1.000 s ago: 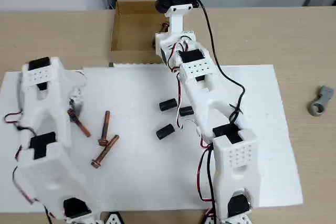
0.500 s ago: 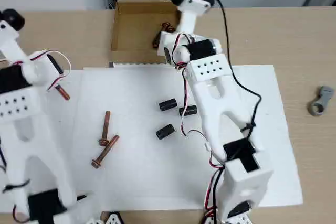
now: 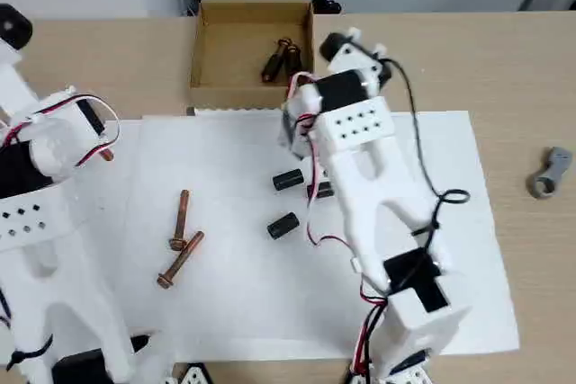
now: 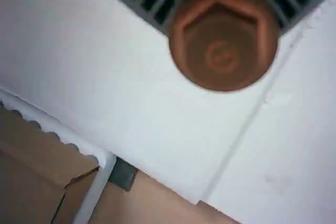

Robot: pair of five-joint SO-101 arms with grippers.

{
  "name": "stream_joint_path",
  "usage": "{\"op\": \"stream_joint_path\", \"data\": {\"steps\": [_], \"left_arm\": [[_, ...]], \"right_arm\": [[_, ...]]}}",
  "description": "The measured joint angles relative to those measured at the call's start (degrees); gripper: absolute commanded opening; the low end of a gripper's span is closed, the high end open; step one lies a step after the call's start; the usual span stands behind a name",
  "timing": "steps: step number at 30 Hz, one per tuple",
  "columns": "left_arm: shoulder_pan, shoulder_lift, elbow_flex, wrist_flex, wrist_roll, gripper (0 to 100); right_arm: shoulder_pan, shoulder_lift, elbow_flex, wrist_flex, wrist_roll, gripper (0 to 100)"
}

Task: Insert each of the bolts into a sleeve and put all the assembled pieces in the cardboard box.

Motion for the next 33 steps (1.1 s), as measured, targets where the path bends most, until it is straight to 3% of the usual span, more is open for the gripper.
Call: {"op": "stream_joint_path", "data": {"steps": [8, 18, 33], "left_arm": [[0.00, -0.44, 6.95, 0.00, -0.79, 0], [0.00, -0.44, 7.12, 0.00, -0.79, 0], [0.00, -0.44, 7.12, 0.00, -0.79, 0]], "right_arm": [[-9.76, 0.79, 6.51, 0.35, -4.48, 15.4], [-10.02, 0.97, 13.54, -0.09, -7.56, 15.4], [-9.93, 7.03, 20.40, -9.85, -9.32, 15.4]]}}
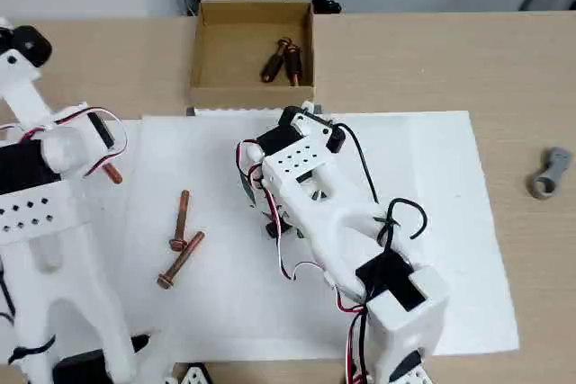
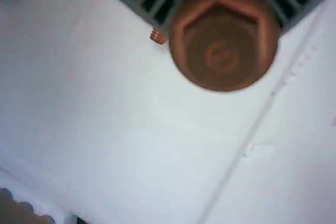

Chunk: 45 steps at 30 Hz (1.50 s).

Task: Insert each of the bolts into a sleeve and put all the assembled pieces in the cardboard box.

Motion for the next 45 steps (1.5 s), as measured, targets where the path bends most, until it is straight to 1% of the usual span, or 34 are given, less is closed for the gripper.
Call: {"op": "stream_joint_path", "data": {"steps": [9, 15, 19, 20, 22, 24, 29, 37, 41, 45], "left_arm": [[0.00, 0.00, 0.00, 0.00, 0.00, 0], [0.00, 0.00, 0.00, 0.00, 0.00, 0], [0.00, 0.00, 0.00, 0.00, 0.00, 0], [0.00, 0.00, 0.00, 0.00, 0.00, 0], [0.00, 0.00, 0.00, 0.00, 0.00, 0], [0.00, 0.00, 0.00, 0.00, 0.00, 0], [0.00, 0.00, 0.00, 0.00, 0.00, 0], [0.00, 0.00, 0.00, 0.00, 0.00, 0], [0.00, 0.00, 0.00, 0.00, -1.93, 0], [0.00, 0.00, 0.00, 0.00, -2.37, 0]], "right_arm": [[-4.22, 3.96, -1.93, -3.25, -3.34, 15.4], [-4.31, 5.45, -1.76, -5.01, -4.57, 15.4], [-3.08, 6.33, -1.85, -5.01, -4.66, 14.9], [-2.81, 6.33, -1.85, -5.01, -4.66, 13.1], [-2.81, 6.33, -1.85, -5.01, -4.31, 5.6], [-2.73, 6.33, -1.85, -3.96, -1.58, 0.0], [-3.78, 6.33, -2.02, -1.41, 7.56, 1.0], [-3.87, 5.54, -4.75, 1.67, 15.74, 1.0], [-4.31, 0.44, -4.75, 2.20, 21.98, 1.0], [-4.13, -11.08, -4.75, 3.43, 29.45, 0.9]]}}
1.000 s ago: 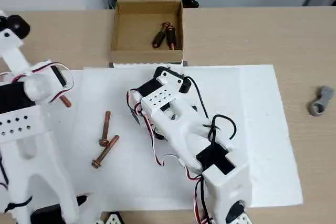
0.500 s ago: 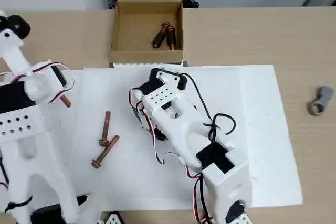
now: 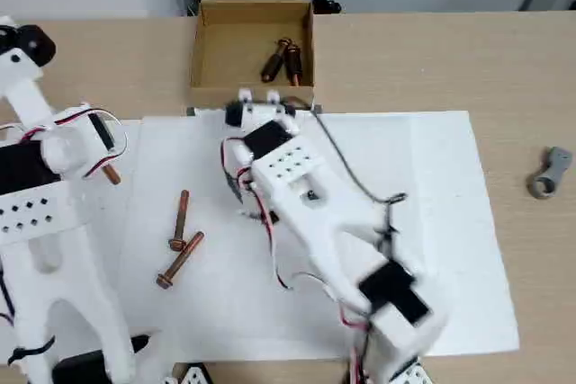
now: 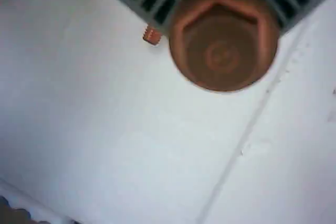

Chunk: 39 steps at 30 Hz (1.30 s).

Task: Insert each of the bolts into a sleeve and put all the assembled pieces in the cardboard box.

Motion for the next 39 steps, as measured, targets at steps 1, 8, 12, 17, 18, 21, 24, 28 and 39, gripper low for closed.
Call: {"op": "stream_joint_path", "data": {"steps": [1, 8, 12, 17, 18, 21, 24, 28, 39], "left_arm": [[0.00, 0.00, 0.00, 0.00, -0.09, 0], [0.00, 0.00, 0.00, 0.00, -0.26, 0], [0.00, 0.00, 0.00, 0.00, -0.26, 0], [1.58, 0.00, 0.00, -2.20, -1.23, 0], [2.64, 0.00, 0.00, -3.34, -1.23, 0], [6.68, -0.79, -0.18, -5.36, -1.41, 0], [12.40, -3.08, -1.41, -8.26, -3.16, 0], [19.25, -5.98, -1.67, -12.92, -5.36, 0], [28.57, -7.91, -1.67, -15.38, -6.15, 0]], "right_arm": [[0.00, -3.34, 0.00, 0.35, 2.73, 0.4], [-0.18, -29.10, 0.00, 0.62, 15.74, 0.3], [0.00, -39.30, 0.00, 0.62, 19.43, 0.5], [0.97, -47.38, 0.09, 0.70, 20.75, 0.6], [0.97, -48.97, 0.70, 0.70, 20.84, 0.6], [0.88, -54.33, 5.10, 0.44, 21.80, 0.6], [0.97, -61.54, 13.19, -2.90, 23.38, 0.6], [0.88, -74.73, 27.96, -11.96, 24.18, 0.3], [0.88, -110.07, 71.91, -35.43, 24.35, 0.2]]}}
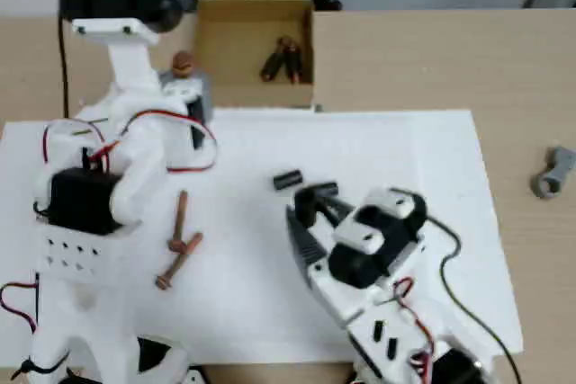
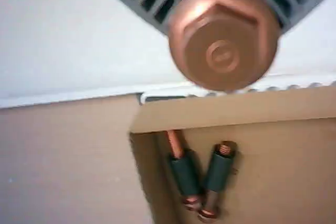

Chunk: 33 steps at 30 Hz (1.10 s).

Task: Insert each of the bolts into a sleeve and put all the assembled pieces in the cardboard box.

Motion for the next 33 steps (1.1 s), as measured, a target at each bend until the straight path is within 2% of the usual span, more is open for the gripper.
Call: {"op": "stream_joint_path", "data": {"steps": [4, 15, 21, 25, 33], "left_arm": [[5.10, 0.00, 0.00, -0.18, -1.41, 0], [16.97, 0.00, 0.00, -5.80, -3.60, 0], [18.20, 0.00, 0.00, -5.01, -3.60, 0], [18.20, 0.00, -0.09, -0.70, -3.60, 0], [18.64, -0.09, -8.09, 6.42, -3.60, 0]], "right_arm": [[0.18, -0.09, 7.74, -5.98, 0.00, 0.2], [1.85, -0.09, 14.95, -21.89, 0.00, 0.2], [6.07, 0.00, 18.81, -27.78, 0.00, 0.2], [6.42, 0.00, 19.34, -28.22, 0.00, 0.2], [6.42, 0.00, 19.34, -28.22, 0.00, 0.2]]}}
